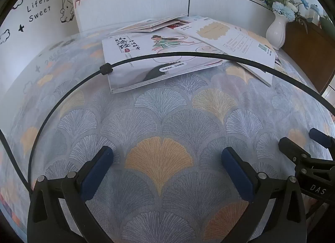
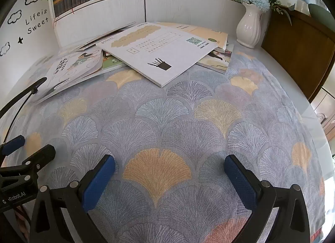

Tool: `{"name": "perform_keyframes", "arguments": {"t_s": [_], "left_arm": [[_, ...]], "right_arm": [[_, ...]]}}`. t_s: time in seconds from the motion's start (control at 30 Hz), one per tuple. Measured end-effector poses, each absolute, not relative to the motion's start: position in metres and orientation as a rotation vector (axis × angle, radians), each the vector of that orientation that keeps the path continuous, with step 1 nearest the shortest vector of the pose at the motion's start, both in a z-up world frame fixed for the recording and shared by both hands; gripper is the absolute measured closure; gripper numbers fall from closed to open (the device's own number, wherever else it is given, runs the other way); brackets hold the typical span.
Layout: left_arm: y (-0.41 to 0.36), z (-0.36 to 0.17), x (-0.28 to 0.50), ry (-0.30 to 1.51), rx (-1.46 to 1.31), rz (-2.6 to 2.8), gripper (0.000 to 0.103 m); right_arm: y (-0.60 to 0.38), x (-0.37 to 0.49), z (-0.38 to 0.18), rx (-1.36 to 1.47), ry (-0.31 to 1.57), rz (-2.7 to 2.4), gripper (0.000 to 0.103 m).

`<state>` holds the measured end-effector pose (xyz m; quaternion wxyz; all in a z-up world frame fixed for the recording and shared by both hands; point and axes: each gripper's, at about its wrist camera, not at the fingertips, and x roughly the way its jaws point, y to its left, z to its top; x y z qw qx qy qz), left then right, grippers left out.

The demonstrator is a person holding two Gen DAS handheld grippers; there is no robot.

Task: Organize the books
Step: 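Move both tools toward the scattered book pile on the bed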

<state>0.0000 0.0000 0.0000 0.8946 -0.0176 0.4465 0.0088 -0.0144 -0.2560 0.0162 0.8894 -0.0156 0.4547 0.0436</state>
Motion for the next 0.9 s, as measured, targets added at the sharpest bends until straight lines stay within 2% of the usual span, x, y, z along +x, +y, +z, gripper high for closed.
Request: {"name": "perform_keyframes", "arguments": {"t_s": [0.4,0.53,0.63,0.9], "left_arm": [[-0.003,-0.001,0.000,0.927,-0.025,0.023,0.000],[-0.004,0.005,0.008,0.985,-0.010,0.019,0.000],[-0.006,0.022,0.014,1.013,0.001,-0.002,0.000],[-0.010,0.107,0.033,0.939,0.049,-0.031,0.000]], "right_arm": [[-0.255,-0.014,0.017,-0.037,0.945,0.087,0.000],[-0.258,-0.013,0.020,-0.030,0.950,0.089,0.000],[-0.256,-0.011,0.041,-0.052,0.911,0.097,0.000],[-0.252,0.014,0.129,-0.078,0.856,0.106,0.000]]}}
